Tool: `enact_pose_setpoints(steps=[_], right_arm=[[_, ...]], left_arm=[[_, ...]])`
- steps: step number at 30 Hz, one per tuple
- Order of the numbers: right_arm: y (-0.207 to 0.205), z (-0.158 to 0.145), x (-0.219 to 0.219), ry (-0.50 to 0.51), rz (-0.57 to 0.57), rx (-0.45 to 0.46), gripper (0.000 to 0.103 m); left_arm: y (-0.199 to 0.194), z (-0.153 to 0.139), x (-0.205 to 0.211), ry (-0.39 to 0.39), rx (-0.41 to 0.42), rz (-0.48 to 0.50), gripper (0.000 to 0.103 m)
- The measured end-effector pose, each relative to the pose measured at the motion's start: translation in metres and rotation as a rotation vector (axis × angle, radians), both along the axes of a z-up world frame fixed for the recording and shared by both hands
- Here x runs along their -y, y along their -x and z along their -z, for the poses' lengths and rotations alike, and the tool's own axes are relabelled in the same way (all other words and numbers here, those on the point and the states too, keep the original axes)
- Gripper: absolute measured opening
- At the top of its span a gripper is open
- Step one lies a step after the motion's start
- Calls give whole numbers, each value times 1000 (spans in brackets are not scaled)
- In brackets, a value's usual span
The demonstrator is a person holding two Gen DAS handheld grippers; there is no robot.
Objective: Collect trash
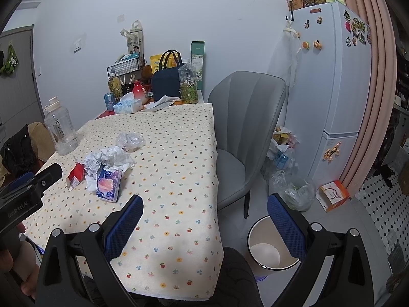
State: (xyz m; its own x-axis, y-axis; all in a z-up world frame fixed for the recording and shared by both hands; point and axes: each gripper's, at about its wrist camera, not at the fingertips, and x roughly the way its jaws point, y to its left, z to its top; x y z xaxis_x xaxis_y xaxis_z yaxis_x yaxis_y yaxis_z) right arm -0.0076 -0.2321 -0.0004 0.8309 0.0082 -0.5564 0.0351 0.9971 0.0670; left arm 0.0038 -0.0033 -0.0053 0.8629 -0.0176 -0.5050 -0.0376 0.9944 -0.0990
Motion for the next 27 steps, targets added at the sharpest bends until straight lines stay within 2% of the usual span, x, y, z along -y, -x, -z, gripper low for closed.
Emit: enact_pose_setpoints(steps=[27], right_arm=[[3, 2, 6, -10, 9, 6, 95]], left_arm=[[1, 3, 3, 1, 3, 3, 98]])
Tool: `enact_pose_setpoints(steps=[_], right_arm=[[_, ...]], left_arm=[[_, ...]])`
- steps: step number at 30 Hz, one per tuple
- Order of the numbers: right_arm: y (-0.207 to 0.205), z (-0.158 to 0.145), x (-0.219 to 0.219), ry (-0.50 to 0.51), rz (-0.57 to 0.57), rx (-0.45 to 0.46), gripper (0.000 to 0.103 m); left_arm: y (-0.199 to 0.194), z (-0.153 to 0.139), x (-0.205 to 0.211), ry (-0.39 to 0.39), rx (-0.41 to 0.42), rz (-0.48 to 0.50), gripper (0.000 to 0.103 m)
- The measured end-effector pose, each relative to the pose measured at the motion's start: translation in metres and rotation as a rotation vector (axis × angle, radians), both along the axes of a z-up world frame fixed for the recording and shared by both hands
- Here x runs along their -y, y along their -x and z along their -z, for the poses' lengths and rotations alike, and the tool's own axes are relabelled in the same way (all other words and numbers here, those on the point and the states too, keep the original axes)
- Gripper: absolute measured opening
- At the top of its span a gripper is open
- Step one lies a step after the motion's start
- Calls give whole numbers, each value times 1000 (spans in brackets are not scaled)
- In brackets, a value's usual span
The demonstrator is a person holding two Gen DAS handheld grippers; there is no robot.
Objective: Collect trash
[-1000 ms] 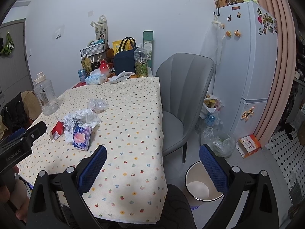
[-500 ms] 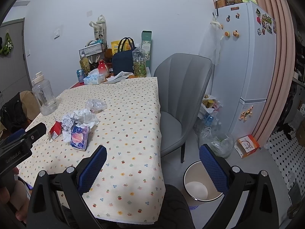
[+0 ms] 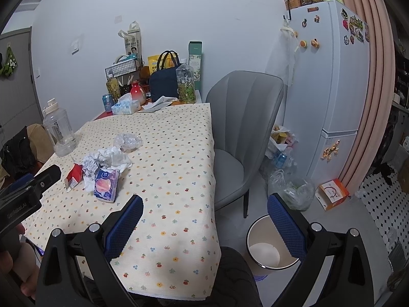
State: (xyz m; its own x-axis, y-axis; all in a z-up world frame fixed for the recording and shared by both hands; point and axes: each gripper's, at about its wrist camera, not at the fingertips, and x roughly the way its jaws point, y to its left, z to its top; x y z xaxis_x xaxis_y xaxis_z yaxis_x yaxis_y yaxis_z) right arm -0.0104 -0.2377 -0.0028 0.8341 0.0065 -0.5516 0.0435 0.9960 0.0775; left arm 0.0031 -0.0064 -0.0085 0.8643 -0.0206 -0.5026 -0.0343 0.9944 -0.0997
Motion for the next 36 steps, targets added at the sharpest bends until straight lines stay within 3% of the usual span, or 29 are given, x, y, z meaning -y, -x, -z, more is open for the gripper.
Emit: enact_pose_setpoints(steps=[22, 36], right_arm=[[-5, 4, -5, -12, -23, -20, 95], [-30, 2, -38, -10, -150, -19, 95]], left_arm=[[-3, 2, -14, 25, -10, -19, 98], [-11, 4, -64, 68, -9, -111, 98]])
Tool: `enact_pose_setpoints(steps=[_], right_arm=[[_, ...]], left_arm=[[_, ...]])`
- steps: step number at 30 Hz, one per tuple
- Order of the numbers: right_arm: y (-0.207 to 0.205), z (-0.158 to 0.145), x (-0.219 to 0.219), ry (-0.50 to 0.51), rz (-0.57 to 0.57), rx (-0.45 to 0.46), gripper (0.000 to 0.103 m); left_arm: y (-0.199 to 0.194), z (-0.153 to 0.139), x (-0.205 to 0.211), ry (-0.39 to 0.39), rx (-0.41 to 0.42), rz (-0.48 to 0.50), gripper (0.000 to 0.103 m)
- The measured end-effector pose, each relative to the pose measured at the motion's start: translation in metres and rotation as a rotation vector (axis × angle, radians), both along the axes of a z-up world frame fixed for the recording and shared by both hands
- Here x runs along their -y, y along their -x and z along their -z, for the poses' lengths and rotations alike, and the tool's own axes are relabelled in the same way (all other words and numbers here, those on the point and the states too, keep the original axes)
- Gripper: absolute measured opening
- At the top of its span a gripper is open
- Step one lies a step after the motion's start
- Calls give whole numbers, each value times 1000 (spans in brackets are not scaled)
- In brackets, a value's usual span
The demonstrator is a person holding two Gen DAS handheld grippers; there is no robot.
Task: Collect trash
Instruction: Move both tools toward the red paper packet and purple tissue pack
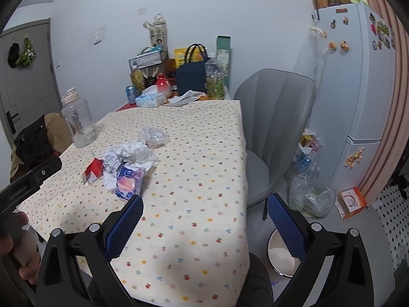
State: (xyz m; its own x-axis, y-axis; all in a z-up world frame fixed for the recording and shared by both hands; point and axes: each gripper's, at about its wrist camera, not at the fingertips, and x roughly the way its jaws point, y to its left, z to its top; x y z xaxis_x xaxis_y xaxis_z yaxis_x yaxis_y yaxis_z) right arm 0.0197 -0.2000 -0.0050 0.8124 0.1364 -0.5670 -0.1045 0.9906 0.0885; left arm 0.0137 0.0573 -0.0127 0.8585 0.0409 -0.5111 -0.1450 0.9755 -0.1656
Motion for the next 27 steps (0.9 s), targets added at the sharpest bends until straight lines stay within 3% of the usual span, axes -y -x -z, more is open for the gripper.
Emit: enact_pose_setpoints(steps=[11, 14, 18, 27], right_arm=[[-37, 17, -38, -43, -135, -63, 91], [-48, 26, -50, -62, -170, -93, 85], [-63, 41, -71, -41, -211, -140, 69], [-99, 71, -94, -92, -247, -228, 60]], left_arm=[[-7, 12, -44, 24, -13, -72, 97], [-12, 18, -55, 32, -27, -83, 95], [-20, 27, -64, 44, -49, -92, 87], [-50, 59, -73, 46, -139, -75, 67]])
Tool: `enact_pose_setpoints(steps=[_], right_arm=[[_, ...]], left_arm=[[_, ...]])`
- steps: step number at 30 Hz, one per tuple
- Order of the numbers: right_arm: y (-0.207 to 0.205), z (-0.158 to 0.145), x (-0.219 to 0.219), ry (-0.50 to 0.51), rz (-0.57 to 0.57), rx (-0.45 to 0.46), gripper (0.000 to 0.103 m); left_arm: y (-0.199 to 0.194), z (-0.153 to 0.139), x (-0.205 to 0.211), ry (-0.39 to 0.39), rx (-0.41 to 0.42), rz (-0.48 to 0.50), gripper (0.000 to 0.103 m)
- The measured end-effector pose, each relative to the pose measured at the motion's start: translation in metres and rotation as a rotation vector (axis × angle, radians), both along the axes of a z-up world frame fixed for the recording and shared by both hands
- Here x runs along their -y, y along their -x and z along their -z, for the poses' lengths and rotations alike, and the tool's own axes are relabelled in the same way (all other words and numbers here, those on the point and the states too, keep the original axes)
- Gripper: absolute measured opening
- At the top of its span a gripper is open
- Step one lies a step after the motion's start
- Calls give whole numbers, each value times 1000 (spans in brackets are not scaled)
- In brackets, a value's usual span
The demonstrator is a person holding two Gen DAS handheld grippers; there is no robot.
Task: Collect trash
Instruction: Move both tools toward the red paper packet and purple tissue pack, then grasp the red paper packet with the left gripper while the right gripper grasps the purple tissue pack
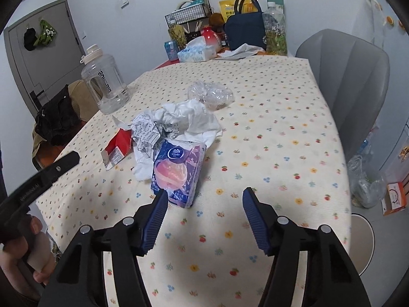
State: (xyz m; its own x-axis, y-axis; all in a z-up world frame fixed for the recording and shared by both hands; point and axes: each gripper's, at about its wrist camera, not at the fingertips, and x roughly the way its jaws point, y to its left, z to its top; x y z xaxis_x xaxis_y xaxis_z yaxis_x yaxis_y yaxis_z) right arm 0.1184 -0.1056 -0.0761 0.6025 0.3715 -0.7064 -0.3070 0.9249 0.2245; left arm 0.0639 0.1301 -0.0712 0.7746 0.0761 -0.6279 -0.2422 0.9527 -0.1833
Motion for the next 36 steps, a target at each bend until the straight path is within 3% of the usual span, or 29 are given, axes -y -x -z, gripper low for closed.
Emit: enact_pose_setpoints(steps=[5, 13, 15, 18, 20, 22, 24, 27, 36], right_arm=[[-15, 6, -13, -12, -17, -33, 60], [-36, 8, -26, -52, -22, -76, 60], [-41, 11, -27, -62, -17, -95, 60], [-48, 17, -27, -88, -10, -125, 61], [-51, 20, -28, -105, -10, -138, 60], [-51, 23, -29, -115, -20, -147, 50], [-50, 24, -29, -132, -38, -161, 31], [-45, 20, -25, -141, -44, -149, 15], [-18, -3, 0, -202, -32, -101, 10]], left_arm=[[-21, 16, -7, 2, -46, 14, 51], [-49, 22, -10, -2, -75, 37, 48], [-56, 24, -9, -13, -92, 42, 43], [-65, 32, -11, -3, -122, 41, 28], [-67, 35, -12, 8, -140, 39, 7], [-64, 35, -13, 6, -139, 27, 3], [-59, 31, -14, 10, -126, 16, 2], [-48, 23, -14, 18, -103, 6, 2], [-17, -11, 0, 26, -9, 17, 2]])
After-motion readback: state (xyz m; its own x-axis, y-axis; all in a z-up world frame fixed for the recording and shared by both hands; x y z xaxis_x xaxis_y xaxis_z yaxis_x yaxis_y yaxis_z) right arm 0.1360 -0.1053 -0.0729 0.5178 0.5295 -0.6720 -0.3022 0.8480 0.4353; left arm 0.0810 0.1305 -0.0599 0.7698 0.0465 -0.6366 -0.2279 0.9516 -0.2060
